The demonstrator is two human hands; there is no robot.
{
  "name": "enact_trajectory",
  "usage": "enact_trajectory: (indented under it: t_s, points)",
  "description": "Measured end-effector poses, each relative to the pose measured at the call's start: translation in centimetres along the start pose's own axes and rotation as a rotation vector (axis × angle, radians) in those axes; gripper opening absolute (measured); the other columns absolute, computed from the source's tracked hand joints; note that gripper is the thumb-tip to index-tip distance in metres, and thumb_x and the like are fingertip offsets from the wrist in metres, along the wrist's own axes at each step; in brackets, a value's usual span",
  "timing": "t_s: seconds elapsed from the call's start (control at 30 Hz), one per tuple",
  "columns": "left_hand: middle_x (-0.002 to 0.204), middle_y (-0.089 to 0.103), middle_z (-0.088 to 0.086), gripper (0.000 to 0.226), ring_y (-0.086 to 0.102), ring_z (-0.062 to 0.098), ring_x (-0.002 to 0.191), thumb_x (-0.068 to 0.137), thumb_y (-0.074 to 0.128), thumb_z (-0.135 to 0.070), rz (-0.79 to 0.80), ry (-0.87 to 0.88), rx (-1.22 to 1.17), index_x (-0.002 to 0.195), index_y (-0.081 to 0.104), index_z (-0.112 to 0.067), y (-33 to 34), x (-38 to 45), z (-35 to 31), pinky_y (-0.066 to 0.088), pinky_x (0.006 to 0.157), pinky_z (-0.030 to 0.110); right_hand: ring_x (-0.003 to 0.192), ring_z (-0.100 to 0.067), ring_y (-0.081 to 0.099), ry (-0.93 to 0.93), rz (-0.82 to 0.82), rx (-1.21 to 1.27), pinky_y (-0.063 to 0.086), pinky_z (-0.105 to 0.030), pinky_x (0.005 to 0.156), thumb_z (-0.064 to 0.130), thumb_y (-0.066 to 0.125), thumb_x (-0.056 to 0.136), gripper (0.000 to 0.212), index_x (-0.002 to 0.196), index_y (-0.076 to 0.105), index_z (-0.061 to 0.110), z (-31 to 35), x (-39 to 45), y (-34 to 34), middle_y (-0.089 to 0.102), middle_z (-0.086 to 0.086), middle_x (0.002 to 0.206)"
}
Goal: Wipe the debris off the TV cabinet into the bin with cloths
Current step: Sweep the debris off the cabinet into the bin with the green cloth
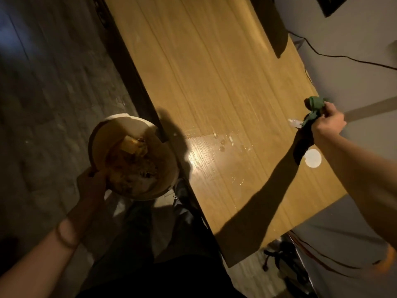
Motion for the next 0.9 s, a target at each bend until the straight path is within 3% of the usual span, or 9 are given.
enact_trajectory:
  t_s: [0.1,0.17,0.3,0.37,0.43,0.57,0.73,0.8,0.9]
  points:
    - [0.081,0.066,0.003,0.026,0.062,0.023,0.074,0.088,0.060,0.003,0.010,0.010,-0.019,0.087,0.071,-0.020,0.1,-0.7,0.2,0.052,0.067,0.035,0.150,-0.020,0.039,-0.069,-0.004,-0.089,0.012,-0.019,0.121,0.002,0.041,0.097,0.058,0.146,0.057,0.029,-1.1,-1.6,1.0,0.045,0.004,0.161]
    - [0.081,0.067,0.003,0.029,0.062,0.021,0.072,0.087,0.059,0.003,0.029,0.020,-0.012,0.085,0.071,-0.023,0.1,-0.9,0.1,0.052,0.065,0.033,0.149,-0.023,0.039,-0.207,0.005,-0.144,0.020,-0.033,0.128,0.012,0.042,0.100,0.051,0.147,0.055,0.027,-1.2,-3.7,1.9,0.045,0.001,0.161]
    - [0.093,0.068,0.021,0.015,0.065,0.040,0.093,0.087,0.065,-0.004,0.054,0.038,0.042,0.099,0.073,-0.008,-0.6,-0.1,0.0,0.053,0.079,0.048,0.151,-0.021,0.036,-0.324,0.044,-0.090,0.023,-0.035,0.128,0.018,0.044,0.106,0.044,0.149,0.054,0.024,-0.7,-9.1,3.2,0.041,0.000,0.163]
    - [0.099,0.068,0.026,0.016,0.066,0.046,0.098,0.082,0.069,-0.017,0.088,0.050,0.089,0.096,0.074,-0.011,-0.9,0.3,-0.1,0.054,0.085,0.057,0.151,-0.023,0.037,-0.393,0.071,-0.075,0.022,-0.036,0.128,0.013,0.046,0.105,0.044,0.147,0.056,0.020,-0.2,-12.2,4.2,0.043,-0.003,0.162]
    - [0.097,0.070,0.026,0.011,0.067,0.043,0.094,0.074,0.069,-0.030,0.130,0.069,0.135,0.082,0.075,-0.024,-1.1,0.1,-0.6,0.054,0.086,0.060,0.149,-0.025,0.039,-0.427,0.078,-0.078,0.022,-0.038,0.128,0.011,0.048,0.104,0.043,0.145,0.058,0.019,0.7,-15.5,5.3,0.045,-0.003,0.161]
    - [0.080,0.069,0.013,0.021,0.065,0.030,0.081,0.067,0.070,-0.035,0.171,0.129,0.206,0.083,0.074,-0.022,-1.5,0.6,-1.1,0.055,0.075,0.052,0.146,-0.025,0.043,-0.465,0.136,-0.072,0.026,-0.049,0.125,0.011,0.052,0.104,0.045,0.145,0.059,0.026,2.7,-23.0,8.0,0.046,0.002,0.160]
    - [0.068,0.069,0.004,0.030,0.065,0.028,0.069,0.059,0.068,-0.049,0.197,0.124,0.307,0.071,0.073,-0.023,-2.4,1.8,-1.3,0.053,0.066,0.046,0.142,-0.021,0.044,-0.555,0.236,-0.090,0.023,-0.047,0.121,0.017,0.046,0.096,0.053,0.146,0.056,0.034,5.4,-32.5,12.1,0.046,0.010,0.159]
    - [0.066,0.070,-0.004,0.022,0.068,0.024,0.068,0.061,0.069,-0.055,0.216,0.111,0.341,0.071,0.072,-0.035,-2.8,1.7,-1.6,0.053,0.062,0.040,0.136,-0.020,0.046,-0.625,0.300,-0.094,0.032,-0.044,0.112,0.016,0.046,0.097,0.052,0.144,0.058,0.033,6.2,-35.8,13.6,0.049,0.011,0.157]
    - [0.065,0.071,-0.009,0.018,0.069,0.013,0.071,0.062,0.069,-0.058,0.249,0.097,0.357,0.071,0.069,-0.042,-3.1,1.0,-2.1,0.048,0.058,0.028,0.125,-0.019,0.048,-0.775,0.423,-0.094,0.031,-0.033,0.096,0.003,0.059,0.096,0.050,0.138,0.063,0.030,6.8,-39.7,15.4,0.055,0.009,0.152]
Point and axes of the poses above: each hand's wrist, its own x-axis towards the middle knuckle, its own y-axis out of the palm, z = x × y, the point moved 1 cm from there along x, towards the middle knuckle
